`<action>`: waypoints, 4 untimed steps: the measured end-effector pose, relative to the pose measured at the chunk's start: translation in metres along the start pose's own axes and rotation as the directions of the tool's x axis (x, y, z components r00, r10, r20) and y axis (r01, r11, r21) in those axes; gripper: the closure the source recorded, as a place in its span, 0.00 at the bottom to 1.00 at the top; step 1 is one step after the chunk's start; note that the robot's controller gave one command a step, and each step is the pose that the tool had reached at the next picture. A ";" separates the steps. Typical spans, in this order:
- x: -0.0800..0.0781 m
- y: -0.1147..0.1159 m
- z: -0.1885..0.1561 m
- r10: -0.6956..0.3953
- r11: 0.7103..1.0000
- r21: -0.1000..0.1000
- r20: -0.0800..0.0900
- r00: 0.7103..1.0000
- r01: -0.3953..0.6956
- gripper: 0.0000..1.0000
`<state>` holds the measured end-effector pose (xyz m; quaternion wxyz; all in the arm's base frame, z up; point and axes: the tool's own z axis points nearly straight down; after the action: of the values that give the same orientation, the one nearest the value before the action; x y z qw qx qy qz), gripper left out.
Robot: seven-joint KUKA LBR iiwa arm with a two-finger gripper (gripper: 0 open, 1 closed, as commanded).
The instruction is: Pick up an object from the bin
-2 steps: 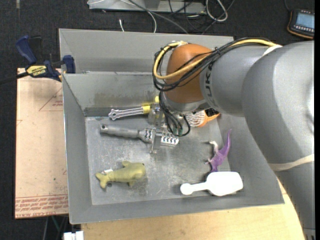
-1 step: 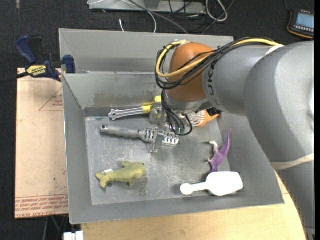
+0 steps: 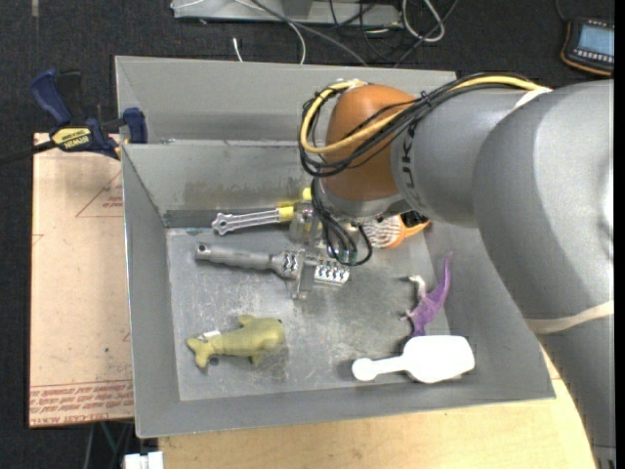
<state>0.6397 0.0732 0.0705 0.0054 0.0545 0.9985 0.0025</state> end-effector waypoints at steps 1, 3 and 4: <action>-0.001 -0.004 0.000 0.002 1.000 0.000 -0.003 1.000 -0.002 1.00; -0.001 -0.004 -0.001 0.002 1.000 0.000 -0.003 1.000 -0.002 1.00; 0.001 -0.004 -0.038 0.003 1.000 0.001 -0.012 1.000 -0.003 1.00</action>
Offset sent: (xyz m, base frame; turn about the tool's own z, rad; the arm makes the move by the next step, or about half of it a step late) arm 0.0000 0.0000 0.0000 0.0000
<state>0.6379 0.0692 0.1089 -0.0008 0.0558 0.9984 0.0023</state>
